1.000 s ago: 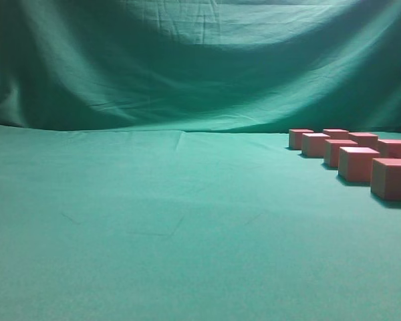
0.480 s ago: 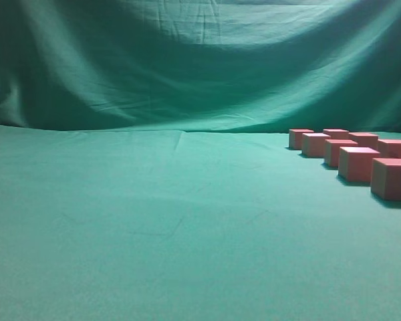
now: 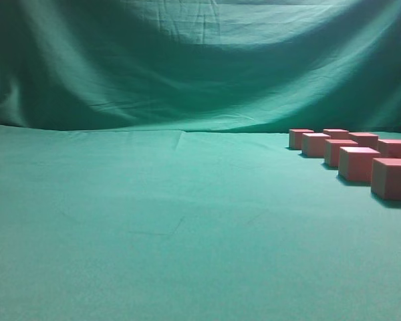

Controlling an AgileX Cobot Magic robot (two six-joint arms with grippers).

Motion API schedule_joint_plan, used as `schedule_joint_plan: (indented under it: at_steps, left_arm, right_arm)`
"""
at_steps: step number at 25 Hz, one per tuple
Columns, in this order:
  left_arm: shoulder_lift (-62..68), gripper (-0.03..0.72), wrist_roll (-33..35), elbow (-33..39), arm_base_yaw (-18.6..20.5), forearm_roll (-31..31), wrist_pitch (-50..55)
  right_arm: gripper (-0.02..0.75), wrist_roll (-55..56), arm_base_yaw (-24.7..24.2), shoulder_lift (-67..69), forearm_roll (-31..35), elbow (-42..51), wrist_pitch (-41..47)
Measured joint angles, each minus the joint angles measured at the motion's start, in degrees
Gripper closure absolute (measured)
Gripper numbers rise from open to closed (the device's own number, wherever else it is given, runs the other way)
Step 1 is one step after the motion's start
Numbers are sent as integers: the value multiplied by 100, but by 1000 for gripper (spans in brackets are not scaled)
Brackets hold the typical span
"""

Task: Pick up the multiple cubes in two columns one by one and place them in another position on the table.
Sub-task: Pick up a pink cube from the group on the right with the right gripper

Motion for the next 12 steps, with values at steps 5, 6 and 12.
schedule_joint_plan:
  at_steps: [5, 6, 12]
  left_arm:
    - [0, 688, 0, 0, 0, 0, 0]
    - [0, 688, 0, 0, 0, 0, 0]
    - [0, 688, 0, 0, 0, 0, 0]
  right_arm:
    - [738, 1168, 946, 643, -1009, -433, -201]
    - [738, 1480, 1141, 790, -1252, -498, -264]
    - [738, 2288, 1755, 1788, -2041, -790, -559]
